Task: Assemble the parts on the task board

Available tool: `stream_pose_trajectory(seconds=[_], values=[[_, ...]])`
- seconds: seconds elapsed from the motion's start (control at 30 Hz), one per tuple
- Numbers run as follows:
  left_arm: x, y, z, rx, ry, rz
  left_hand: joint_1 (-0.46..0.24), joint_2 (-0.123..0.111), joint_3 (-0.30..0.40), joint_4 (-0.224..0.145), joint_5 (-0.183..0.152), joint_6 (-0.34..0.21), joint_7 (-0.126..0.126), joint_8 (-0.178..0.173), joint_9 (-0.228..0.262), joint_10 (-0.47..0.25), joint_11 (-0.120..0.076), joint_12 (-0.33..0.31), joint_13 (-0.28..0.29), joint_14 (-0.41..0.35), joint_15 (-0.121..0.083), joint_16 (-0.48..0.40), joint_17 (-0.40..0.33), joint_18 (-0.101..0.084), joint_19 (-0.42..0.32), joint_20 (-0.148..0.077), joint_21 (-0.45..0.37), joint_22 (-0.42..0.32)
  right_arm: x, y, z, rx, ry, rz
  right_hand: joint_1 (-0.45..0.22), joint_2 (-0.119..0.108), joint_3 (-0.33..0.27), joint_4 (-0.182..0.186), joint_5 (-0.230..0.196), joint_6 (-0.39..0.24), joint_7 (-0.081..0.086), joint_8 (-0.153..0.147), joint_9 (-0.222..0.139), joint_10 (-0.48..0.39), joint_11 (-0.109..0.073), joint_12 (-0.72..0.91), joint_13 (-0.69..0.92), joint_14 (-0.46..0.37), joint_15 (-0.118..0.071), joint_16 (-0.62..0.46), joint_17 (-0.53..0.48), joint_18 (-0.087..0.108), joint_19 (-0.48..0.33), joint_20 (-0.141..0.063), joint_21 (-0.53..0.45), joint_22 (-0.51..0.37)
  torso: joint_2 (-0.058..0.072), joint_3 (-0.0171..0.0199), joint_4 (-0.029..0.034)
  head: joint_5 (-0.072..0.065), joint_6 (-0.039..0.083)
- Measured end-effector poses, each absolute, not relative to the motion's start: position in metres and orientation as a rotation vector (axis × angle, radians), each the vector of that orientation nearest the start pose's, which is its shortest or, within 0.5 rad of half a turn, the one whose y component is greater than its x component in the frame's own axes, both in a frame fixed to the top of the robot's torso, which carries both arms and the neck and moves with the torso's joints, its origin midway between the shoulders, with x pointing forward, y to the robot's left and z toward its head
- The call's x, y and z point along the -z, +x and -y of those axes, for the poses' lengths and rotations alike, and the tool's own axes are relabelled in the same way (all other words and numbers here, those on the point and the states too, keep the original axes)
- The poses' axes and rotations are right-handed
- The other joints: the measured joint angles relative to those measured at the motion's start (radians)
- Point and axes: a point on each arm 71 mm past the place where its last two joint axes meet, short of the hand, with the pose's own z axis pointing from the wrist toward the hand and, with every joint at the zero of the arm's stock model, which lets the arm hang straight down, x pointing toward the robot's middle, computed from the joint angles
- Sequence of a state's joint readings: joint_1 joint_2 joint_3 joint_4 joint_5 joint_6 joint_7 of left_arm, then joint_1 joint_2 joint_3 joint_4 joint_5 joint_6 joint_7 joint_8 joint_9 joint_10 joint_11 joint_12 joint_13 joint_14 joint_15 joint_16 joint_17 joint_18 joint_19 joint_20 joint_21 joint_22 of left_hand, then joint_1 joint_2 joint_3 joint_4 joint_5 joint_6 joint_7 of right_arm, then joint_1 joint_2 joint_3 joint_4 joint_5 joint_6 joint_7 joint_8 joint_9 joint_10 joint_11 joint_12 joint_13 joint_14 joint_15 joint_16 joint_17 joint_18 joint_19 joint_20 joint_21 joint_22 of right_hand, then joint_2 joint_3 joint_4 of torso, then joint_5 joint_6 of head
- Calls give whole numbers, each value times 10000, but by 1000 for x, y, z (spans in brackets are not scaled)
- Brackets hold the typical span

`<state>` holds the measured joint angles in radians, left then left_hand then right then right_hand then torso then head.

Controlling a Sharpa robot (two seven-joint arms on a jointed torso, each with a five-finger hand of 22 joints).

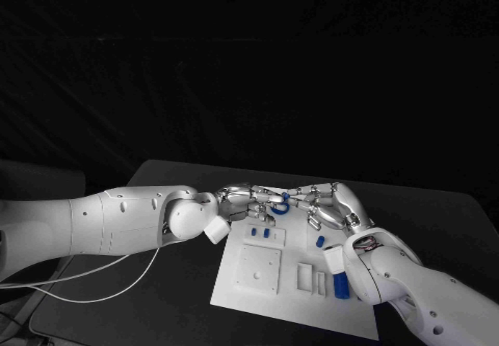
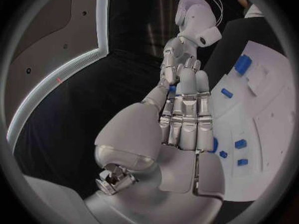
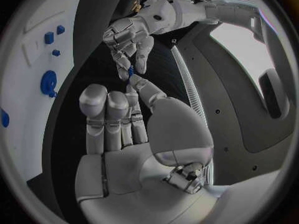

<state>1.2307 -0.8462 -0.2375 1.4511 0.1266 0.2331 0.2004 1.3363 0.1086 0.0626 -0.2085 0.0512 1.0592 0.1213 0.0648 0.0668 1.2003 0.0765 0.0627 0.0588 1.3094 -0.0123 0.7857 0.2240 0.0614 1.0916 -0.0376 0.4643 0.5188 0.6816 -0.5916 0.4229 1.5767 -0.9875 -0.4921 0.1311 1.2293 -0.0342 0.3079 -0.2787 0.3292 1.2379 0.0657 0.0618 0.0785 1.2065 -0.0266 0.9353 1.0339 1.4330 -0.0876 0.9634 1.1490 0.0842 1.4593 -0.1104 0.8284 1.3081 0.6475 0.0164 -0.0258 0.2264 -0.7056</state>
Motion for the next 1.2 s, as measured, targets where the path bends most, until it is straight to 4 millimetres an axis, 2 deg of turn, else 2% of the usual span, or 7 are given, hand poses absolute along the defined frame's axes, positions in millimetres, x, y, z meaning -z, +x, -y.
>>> stream_pose_trajectory(seconds=[0.13,0.53,0.93,1.2], values=[[245,459,-209,17965,-12413,-19642,-157,156,-127,-348,0,0,0,0,0,0,0,0,0,-72,-1,74,12,1,-304,17,388,468,231,434,102,-13736,6321,-14602,0,0,0,0,0,0,0,0,0,0,0,0,0,0,0,0,0,1,0,0,0,0,1,0,-1,4,-7],[245,459,-208,17887,-12351,-19721,-245,243,-260,-348,0,85,-26,0,0,54,-55,0,0,-72,0,74,11,0,-304,18,388,499,231,434,102,-13737,6313,-14603,0,0,0,0,0,0,0,0,-2,0,0,0,-1,0,0,0,1,1,0,0,0,-1,2,0,2,5,-10],[246,459,-208,17710,-12262,-19834,-166,322,-412,-499,0,217,-72,0,-1,237,-89,0,0,-72,0,117,43,0,-303,18,388,613,231,434,102,-13733,6309,-14608,0,0,0,0,0,0,0,0,-3,0,0,0,-2,0,0,0,1,1,0,0,0,-3,1,-3,3,-1,-16],[246,459,-208,17524,-12206,-19856,129,510,-409,-588,0,534,-132,0,-1,550,-217,0,0,22,-92,242,109,0,-317,-40,584,861,231,434,102,-13732,6306,-14613,0,0,0,0,0,0,0,0,-4,0,0,0,-2,0,0,0,1,1,0,0,0,-3,0,-3,3,-1,-18]])
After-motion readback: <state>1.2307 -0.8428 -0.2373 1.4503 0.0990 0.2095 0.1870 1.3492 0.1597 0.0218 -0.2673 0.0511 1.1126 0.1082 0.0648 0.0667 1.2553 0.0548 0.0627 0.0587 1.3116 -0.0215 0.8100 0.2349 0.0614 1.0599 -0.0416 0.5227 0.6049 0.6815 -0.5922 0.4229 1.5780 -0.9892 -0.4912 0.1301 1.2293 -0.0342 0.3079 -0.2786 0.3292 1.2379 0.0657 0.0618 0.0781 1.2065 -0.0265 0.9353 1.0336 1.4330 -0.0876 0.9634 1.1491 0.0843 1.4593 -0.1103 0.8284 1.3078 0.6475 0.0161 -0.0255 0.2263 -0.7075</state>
